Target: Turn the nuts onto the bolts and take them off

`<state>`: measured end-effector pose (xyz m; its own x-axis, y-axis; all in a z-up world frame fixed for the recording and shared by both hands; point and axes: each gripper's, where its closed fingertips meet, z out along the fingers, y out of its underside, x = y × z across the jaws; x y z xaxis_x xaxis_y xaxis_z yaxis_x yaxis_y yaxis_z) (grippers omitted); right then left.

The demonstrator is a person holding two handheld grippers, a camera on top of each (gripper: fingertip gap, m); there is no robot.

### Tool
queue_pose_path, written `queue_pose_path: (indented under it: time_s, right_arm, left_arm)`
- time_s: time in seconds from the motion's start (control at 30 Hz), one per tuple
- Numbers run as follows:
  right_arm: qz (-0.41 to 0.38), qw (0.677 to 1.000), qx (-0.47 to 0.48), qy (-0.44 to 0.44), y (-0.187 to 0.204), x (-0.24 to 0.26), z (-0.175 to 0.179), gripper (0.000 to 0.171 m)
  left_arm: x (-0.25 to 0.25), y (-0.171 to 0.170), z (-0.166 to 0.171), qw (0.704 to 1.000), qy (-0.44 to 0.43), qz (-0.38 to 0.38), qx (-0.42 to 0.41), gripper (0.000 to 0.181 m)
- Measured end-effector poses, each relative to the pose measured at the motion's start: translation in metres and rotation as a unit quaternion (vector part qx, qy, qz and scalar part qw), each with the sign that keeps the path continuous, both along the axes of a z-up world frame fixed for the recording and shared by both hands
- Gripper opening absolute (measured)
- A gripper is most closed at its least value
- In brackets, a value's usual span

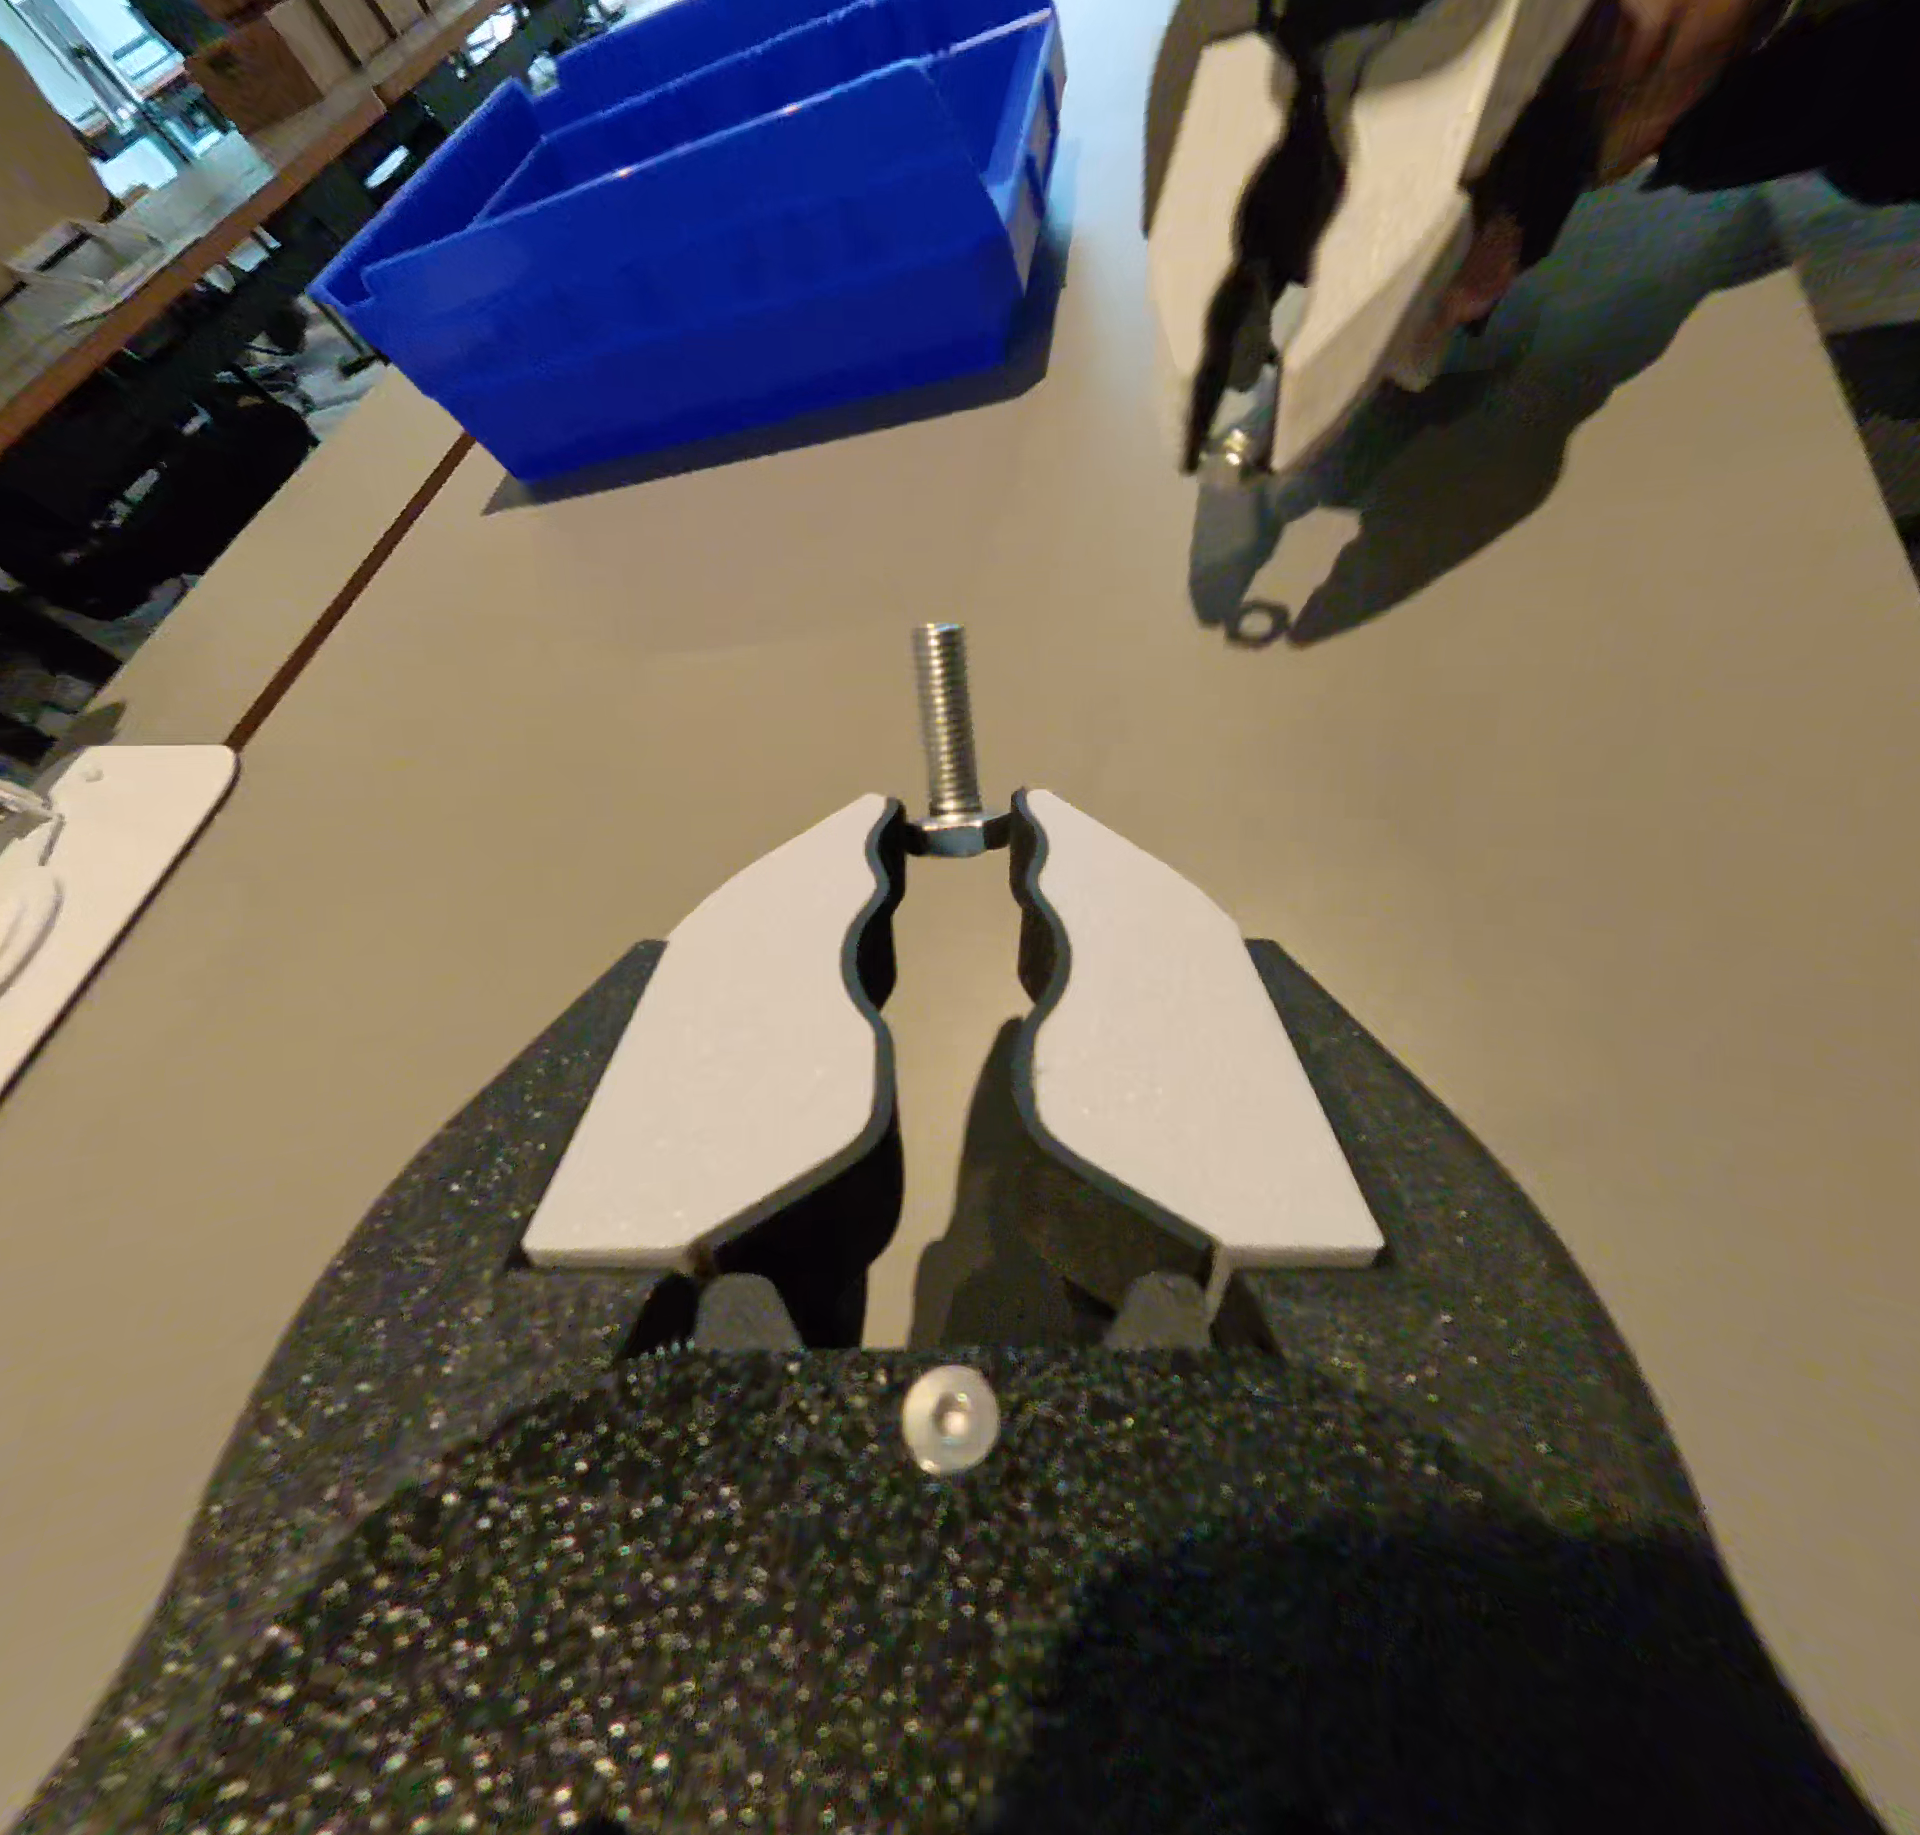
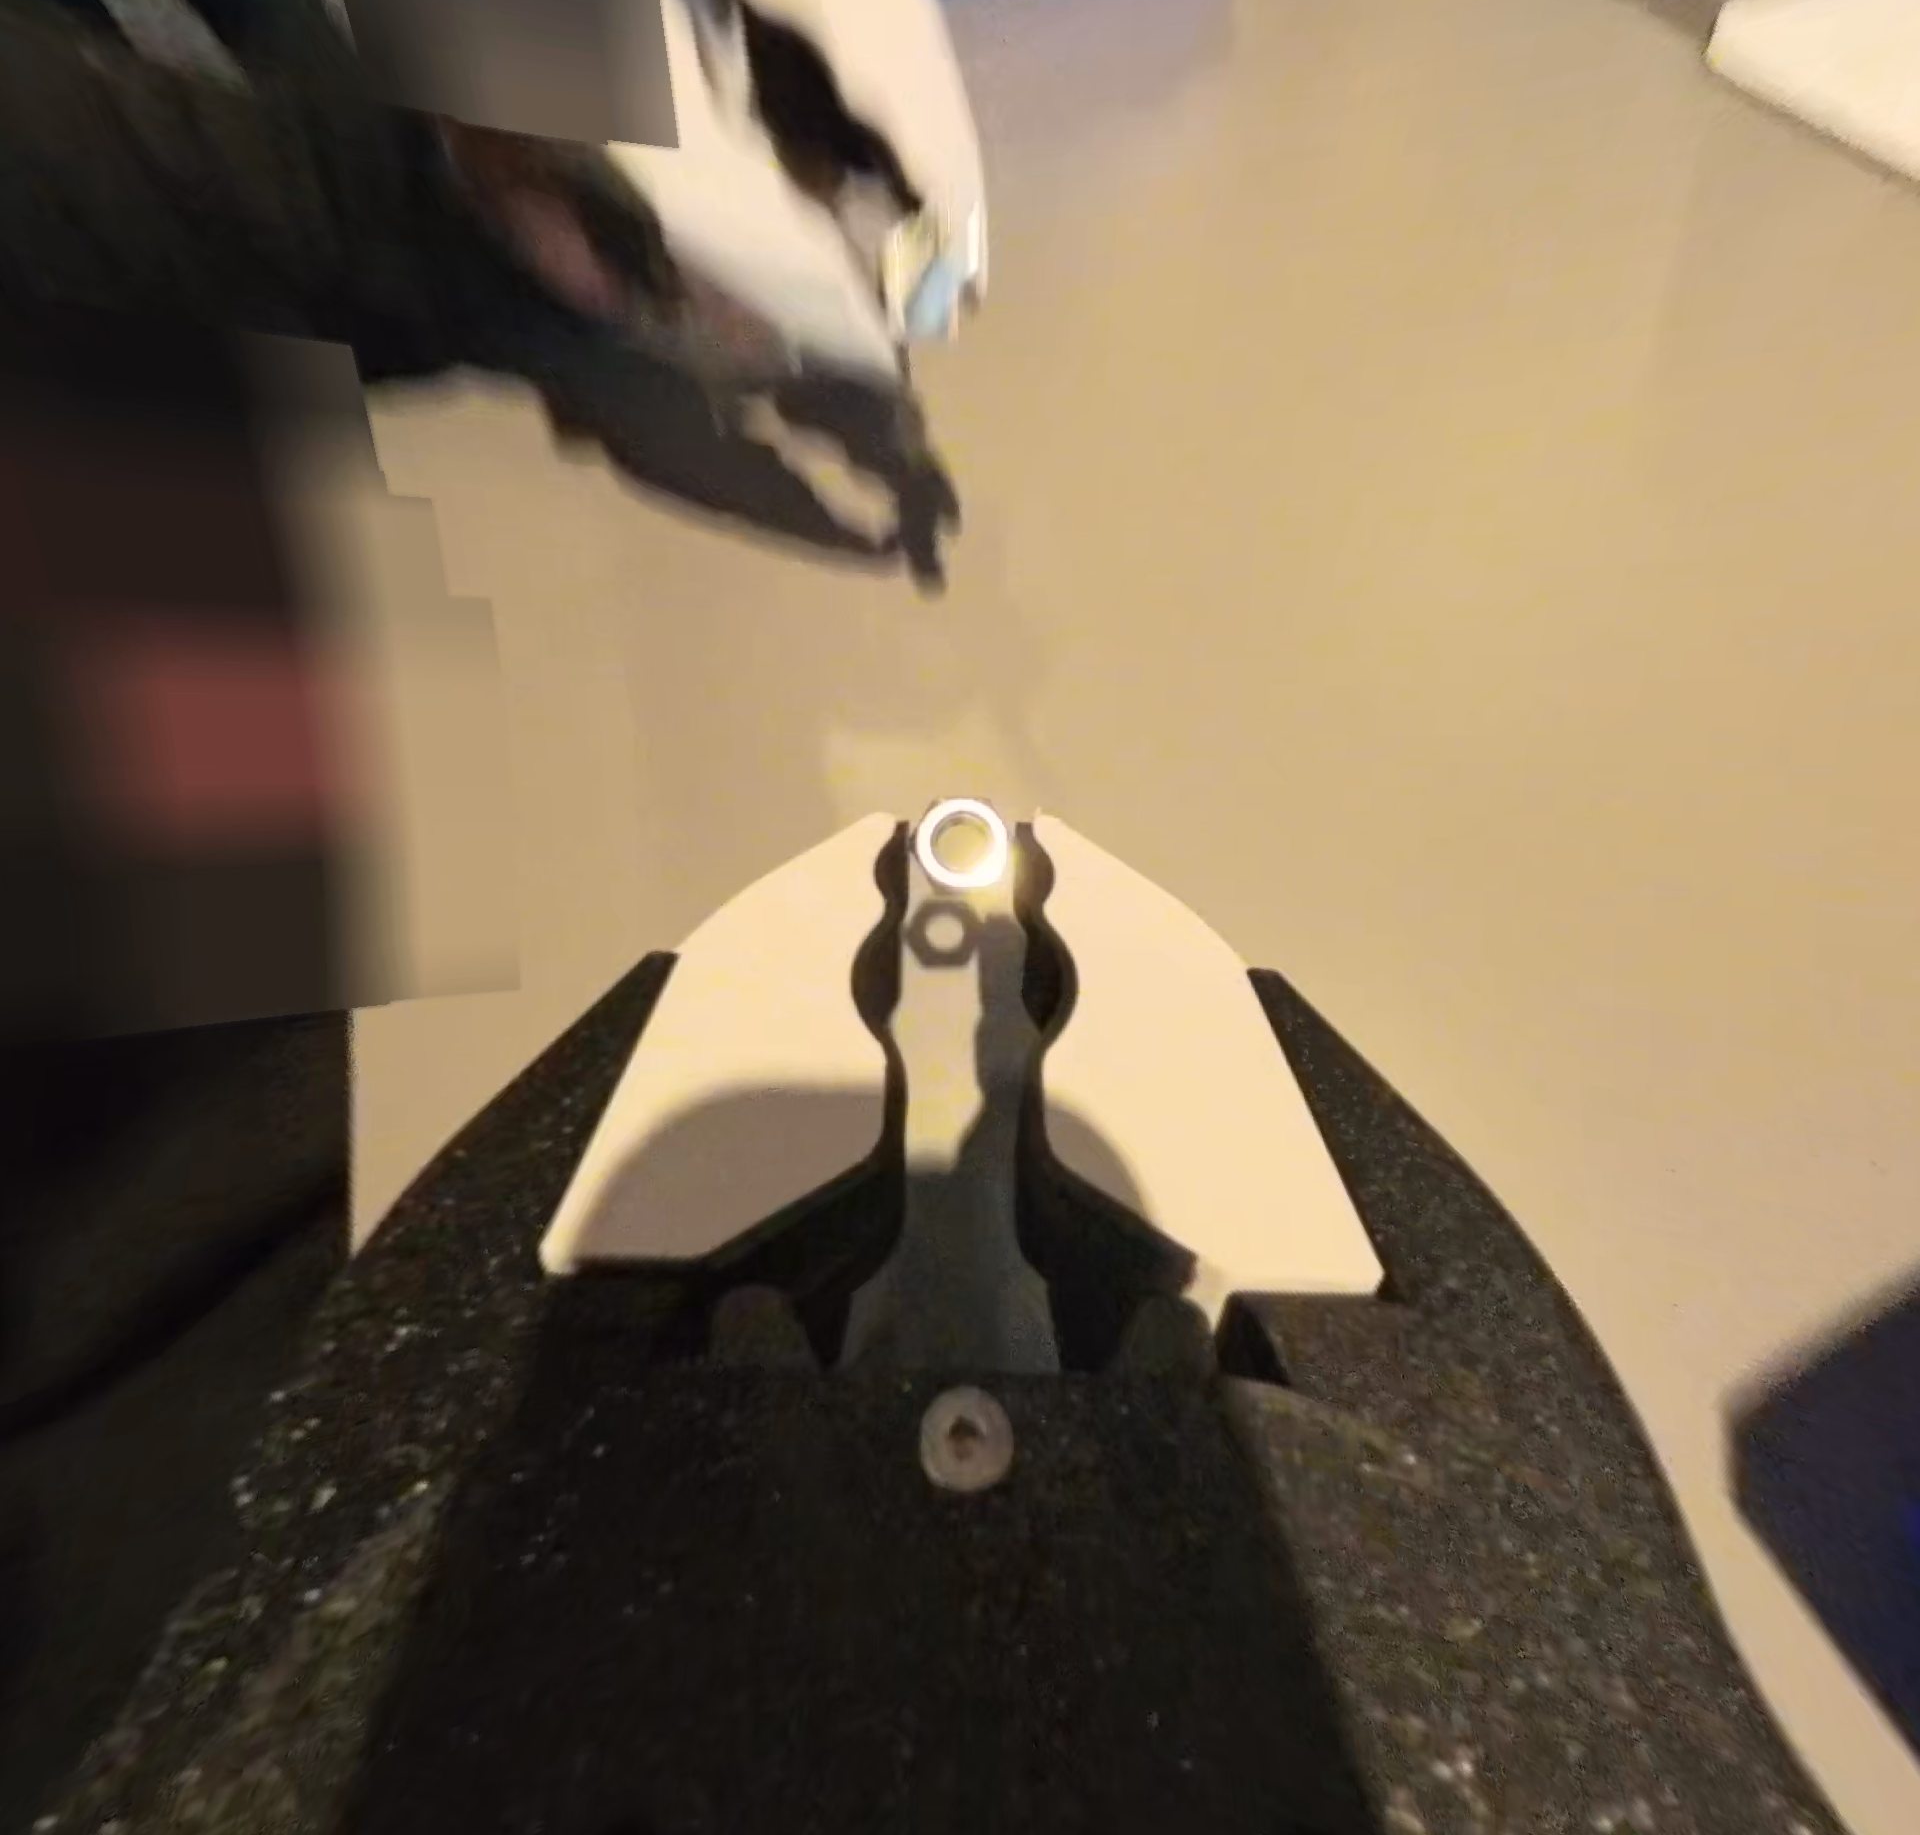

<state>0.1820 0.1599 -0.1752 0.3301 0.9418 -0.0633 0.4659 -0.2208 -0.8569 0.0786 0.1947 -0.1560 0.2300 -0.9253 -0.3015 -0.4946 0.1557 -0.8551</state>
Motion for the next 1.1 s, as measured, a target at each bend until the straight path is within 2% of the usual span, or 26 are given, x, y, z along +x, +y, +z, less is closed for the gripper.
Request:
queue_pose_path:
  time_s: [0.13,0.27,0.43,1.1]
  right_arm:
    - [0.038,0.981,-0.023,0.189,0.008,-0.058,0.055,0.018]
    - [0.079,0.958,-0.073,0.265,0.003,-0.092,0.071,0.019]
    - [0.078,0.966,-0.039,0.245,0.001,-0.107,0.068,0.019]
    - [0.083,0.974,0.029,0.21,-0.003,-0.109,0.064,0.019]
  left_arm:
    - [-0.004,-0.006,-0.001,0.998,0.03,0.041,0.031,0.019]
    - [-0.011,-0.018,0.001,0.993,0.042,0.077,0.073,0.019]
    - [-0.012,-0.03,0.006,0.992,0.028,0.08,0.095,0.019]
    - [-0.013,-0.032,0.01,0.995,-0.003,0.067,0.078,0.019]
